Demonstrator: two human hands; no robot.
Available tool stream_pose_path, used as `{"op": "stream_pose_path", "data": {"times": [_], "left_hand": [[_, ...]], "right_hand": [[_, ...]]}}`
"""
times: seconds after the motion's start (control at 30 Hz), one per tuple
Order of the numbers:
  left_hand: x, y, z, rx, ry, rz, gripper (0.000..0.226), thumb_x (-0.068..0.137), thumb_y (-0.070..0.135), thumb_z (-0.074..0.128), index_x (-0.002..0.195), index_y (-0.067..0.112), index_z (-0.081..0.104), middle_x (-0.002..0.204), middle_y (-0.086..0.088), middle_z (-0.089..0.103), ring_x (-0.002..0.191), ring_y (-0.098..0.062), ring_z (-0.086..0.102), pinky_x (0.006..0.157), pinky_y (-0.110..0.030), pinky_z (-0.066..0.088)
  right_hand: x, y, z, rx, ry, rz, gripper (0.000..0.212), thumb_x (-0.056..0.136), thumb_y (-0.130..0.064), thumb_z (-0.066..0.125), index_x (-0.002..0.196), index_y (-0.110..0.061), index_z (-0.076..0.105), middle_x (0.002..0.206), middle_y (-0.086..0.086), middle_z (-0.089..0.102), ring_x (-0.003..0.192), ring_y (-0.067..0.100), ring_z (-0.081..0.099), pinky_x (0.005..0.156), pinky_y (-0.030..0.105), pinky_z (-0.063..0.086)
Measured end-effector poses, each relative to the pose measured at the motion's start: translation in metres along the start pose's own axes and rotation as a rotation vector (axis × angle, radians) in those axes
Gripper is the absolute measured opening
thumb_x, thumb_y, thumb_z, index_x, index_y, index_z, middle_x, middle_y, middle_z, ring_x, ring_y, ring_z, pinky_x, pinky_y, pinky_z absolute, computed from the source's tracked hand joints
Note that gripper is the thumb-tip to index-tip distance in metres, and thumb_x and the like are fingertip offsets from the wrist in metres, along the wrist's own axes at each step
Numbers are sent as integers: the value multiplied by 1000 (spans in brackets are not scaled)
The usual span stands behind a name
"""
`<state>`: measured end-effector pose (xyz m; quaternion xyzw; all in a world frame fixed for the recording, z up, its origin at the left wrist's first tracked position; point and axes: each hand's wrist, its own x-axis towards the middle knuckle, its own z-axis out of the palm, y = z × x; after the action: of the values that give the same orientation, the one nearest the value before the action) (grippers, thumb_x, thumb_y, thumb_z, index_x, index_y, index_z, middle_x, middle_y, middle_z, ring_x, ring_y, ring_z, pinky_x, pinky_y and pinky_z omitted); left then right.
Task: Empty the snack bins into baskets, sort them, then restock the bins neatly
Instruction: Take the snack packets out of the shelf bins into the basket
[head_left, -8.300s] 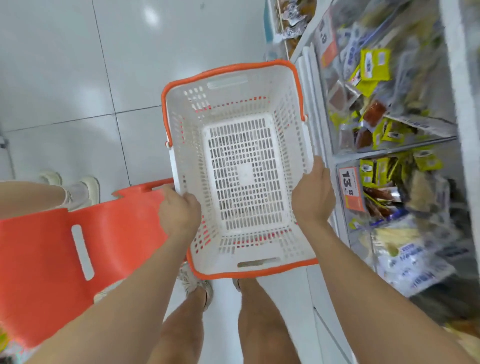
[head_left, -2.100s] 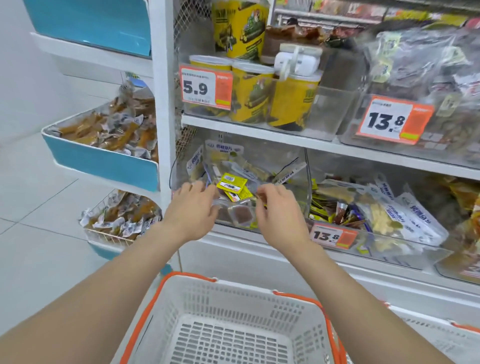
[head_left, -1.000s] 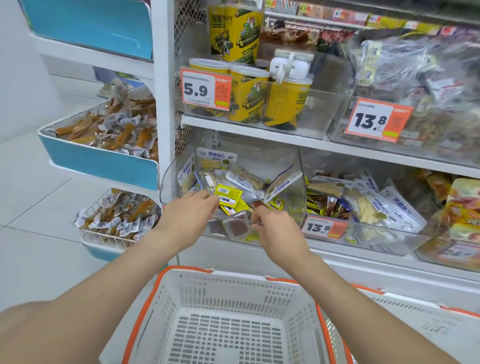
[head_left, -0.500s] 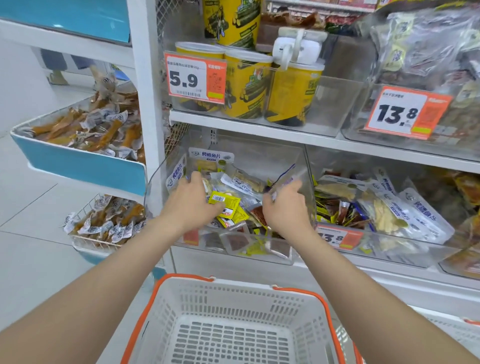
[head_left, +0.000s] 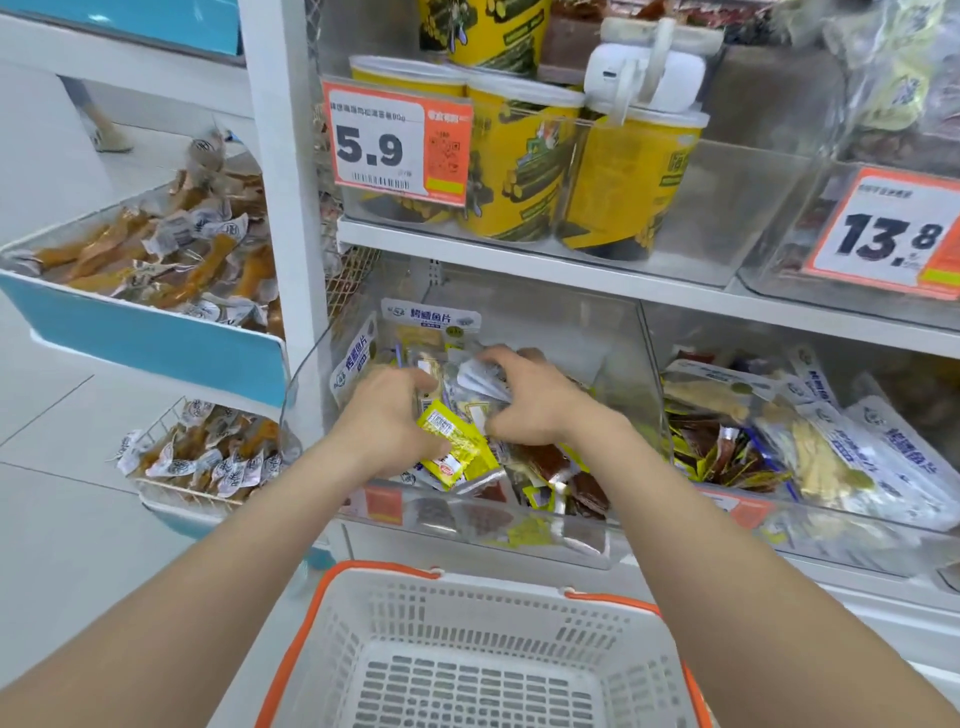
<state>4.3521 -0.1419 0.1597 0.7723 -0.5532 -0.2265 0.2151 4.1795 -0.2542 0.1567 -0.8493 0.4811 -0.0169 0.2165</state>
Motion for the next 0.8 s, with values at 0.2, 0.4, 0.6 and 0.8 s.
{"op": "stream_pose_path", "data": {"times": [0.2, 0.4, 0.6, 0.8], "left_hand": [[0, 2, 5, 8, 76, -20, 46, 74, 32, 90, 116, 38, 72, 114, -3, 63, 120, -30, 56, 100, -42, 49], [-17, 8, 7, -168, 210, 106, 63, 80, 25, 89, 135, 27, 58, 112, 9, 59, 103, -14, 55, 83, -30, 40], [-40, 7, -9, -419, 309, 30, 97, 83, 14, 85, 155, 33, 24, 121, -3, 62, 105, -25, 66, 91, -46, 57], [-102, 43, -15, -783, 531, 102, 86, 91, 1, 71, 156, 34, 27, 112, 7, 59, 79, 5, 64, 72, -21, 59]], "right_hand": [[10, 3, -6, -223, 70, -66, 62, 94, -10, 58, 150, -15, 32, 109, 19, 59, 103, 42, 61, 74, 40, 47], [-13, -6, -7, -233, 154, -188, 42, 97, -3, 45, 137, -10, 35, 97, 21, 64, 79, 40, 59, 71, 52, 55], [-65, -14, -13, -208, 353, -300, 37, 97, -1, 44, 130, -16, 36, 100, 17, 57, 75, 43, 53, 67, 50, 47], [-134, -41, -33, 118, 759, -487, 33, 98, -8, 53, 128, -9, 42, 77, 13, 67, 59, 42, 55, 51, 47, 41]]}}
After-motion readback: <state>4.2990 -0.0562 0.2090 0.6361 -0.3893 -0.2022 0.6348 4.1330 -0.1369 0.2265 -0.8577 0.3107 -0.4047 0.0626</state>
